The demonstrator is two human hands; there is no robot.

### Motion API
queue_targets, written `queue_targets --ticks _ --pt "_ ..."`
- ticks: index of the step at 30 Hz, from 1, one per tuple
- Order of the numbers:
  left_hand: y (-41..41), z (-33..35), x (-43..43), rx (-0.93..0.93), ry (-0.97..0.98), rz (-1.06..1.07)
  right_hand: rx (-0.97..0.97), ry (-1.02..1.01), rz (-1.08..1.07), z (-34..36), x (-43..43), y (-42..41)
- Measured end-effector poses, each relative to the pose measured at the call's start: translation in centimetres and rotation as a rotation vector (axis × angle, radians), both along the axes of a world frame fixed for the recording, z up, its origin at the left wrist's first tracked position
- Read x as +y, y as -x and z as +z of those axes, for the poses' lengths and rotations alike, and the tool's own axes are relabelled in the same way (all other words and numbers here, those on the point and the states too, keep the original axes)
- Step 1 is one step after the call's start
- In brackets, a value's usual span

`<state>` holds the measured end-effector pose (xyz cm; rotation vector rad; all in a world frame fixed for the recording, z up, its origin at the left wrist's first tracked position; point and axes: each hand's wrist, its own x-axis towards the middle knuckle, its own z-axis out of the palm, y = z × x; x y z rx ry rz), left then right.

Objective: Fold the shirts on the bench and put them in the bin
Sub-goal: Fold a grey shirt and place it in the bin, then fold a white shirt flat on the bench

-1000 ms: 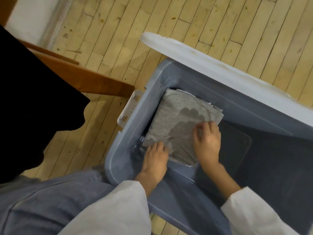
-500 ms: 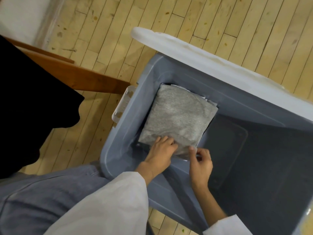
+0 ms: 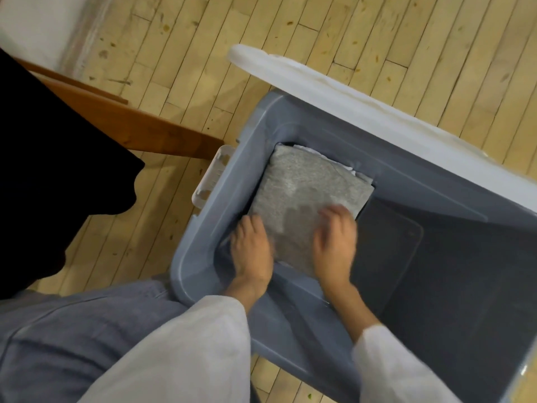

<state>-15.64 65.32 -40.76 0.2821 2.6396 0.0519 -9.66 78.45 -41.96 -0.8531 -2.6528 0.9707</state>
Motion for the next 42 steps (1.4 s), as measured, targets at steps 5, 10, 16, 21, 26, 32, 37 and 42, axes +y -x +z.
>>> queue_targets --ticks 5,10,16,21,26,32,37,42 --pt "-1.6 -2.1 0.8 -0.104 0.141 -0.160 -0.352 -0.119 0.560 -3.2 -0.7 11.1" --pt "-1.7 -2.8 -1.9 -0.223 0.183 -0.179 -0.508 -0.241 0.609 -5.1 2.9 13.0" --pt "-1.6 -1.1 -0.9 -0.171 0.141 -0.333 -0.252 -0.291 0.516 -3.3 1.8 10.2" --pt "-2.7 0.8 1.9 -0.455 0.218 -0.487 -0.439 -0.296 0.521 -3.4 2.4 6.0" --pt "4.7 5.9 2.7 -0.551 -0.117 -0.213 -0.437 -0.045 0.441 1.9 1.9 9.6" --pt "8.9 18.9 0.3 -0.314 -0.589 0.251 0.062 0.369 0.097 17.5 -5.0 10.9" --pt "6.3 29.9 -10.6 0.111 -0.800 0.364 0.206 0.593 0.341 29.6 -14.3 10.7" --pt "3.2 38.0 -25.3 0.353 -0.647 0.488 0.076 0.564 0.788 38.8 -26.7 10.7"
